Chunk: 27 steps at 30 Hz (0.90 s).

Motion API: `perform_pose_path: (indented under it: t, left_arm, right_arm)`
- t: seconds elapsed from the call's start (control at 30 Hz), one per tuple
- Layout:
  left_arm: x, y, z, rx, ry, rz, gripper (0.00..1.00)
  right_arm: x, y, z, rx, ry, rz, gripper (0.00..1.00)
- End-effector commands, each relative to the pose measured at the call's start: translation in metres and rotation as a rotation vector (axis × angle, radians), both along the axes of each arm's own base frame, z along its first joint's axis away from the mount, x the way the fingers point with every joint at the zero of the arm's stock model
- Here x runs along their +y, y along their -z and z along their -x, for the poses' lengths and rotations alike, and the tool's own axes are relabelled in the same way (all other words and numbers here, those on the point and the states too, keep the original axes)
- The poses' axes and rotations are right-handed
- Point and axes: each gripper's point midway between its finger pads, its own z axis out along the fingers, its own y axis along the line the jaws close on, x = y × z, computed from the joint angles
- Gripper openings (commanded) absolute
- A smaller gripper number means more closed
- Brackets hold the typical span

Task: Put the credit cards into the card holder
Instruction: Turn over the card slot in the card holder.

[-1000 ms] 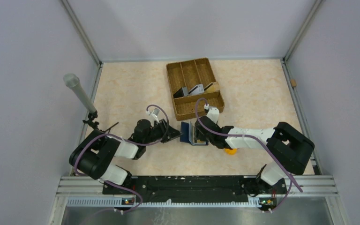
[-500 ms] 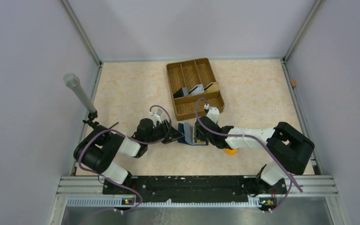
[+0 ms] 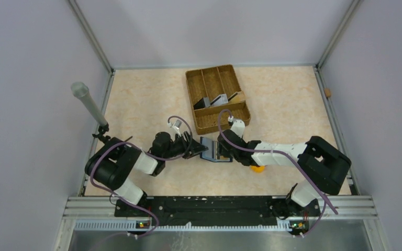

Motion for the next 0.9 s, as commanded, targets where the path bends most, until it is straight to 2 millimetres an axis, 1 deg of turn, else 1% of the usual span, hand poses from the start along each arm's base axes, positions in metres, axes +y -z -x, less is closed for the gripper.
perform_pose_path:
  t: [0.0, 0.17, 0.3, 0.5, 0.6, 0.67, 0.7, 0.77, 0.83, 0.87]
  left_arm:
    - [-0.006, -0.017, -0.002, -0.067, 0.023, 0.055, 0.46]
    - [-0.006, -0.015, -0.002, -0.061, 0.02, 0.056, 0.3]
    - [-0.007, -0.01, -0.002, -0.045, 0.028, 0.048, 0.25]
    - [-0.01, -0.005, -0.002, -0.032, 0.042, 0.043, 0.24]
    - [-0.011, -0.005, -0.001, -0.034, 0.045, 0.046, 0.19]
    - [-0.011, -0.009, -0.001, -0.051, 0.046, 0.059, 0.15]
    - [-0.011, -0.011, 0.0, -0.058, 0.049, 0.067, 0.11]
    - [-0.012, -0.016, 0.001, -0.074, 0.058, 0.079, 0.0]
    - [-0.01, -0.015, 0.001, -0.078, 0.051, 0.068, 0.0]
    - [-0.008, -0.011, 0.001, -0.064, 0.045, 0.05, 0.0]
  right_arm:
    - [-0.024, 0.041, 0.03, 0.149, -0.024, 0.104, 0.52]
    - [-0.024, 0.041, 0.031, 0.151, -0.026, 0.106, 0.52]
    - [-0.025, 0.041, 0.031, 0.15, -0.025, 0.107, 0.52]
    - [-0.025, 0.04, 0.031, 0.151, -0.025, 0.106, 0.52]
    - [-0.026, 0.041, 0.032, 0.152, -0.025, 0.107, 0.52]
    - [-0.026, 0.042, 0.032, 0.153, -0.024, 0.108, 0.52]
    - [-0.026, 0.042, 0.032, 0.154, -0.023, 0.109, 0.52]
    - [-0.027, 0.042, 0.032, 0.153, -0.022, 0.111, 0.52]
    - [-0.027, 0.039, 0.031, 0.147, -0.024, 0.112, 0.53]
    - [-0.027, 0.036, 0.031, 0.142, -0.027, 0.112, 0.55]
